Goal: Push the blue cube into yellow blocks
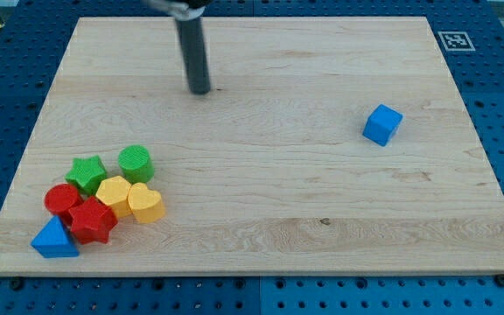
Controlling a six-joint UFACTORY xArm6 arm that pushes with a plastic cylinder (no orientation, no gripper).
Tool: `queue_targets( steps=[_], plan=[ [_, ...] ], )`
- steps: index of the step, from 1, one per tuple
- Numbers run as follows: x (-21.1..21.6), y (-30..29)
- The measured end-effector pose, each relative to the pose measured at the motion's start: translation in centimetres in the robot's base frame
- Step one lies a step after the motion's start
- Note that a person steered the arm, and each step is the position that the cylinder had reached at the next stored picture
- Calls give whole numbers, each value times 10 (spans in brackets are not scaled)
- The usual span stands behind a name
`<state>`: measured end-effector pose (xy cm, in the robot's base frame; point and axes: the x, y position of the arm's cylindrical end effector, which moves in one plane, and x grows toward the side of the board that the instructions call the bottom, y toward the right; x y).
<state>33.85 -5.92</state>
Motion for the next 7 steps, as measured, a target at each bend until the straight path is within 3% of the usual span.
queue_targets(
  steps=[2, 3, 4, 7],
  plan=[
    [12, 206],
    [65, 270],
    [105, 267],
    [87, 229]
  ],
)
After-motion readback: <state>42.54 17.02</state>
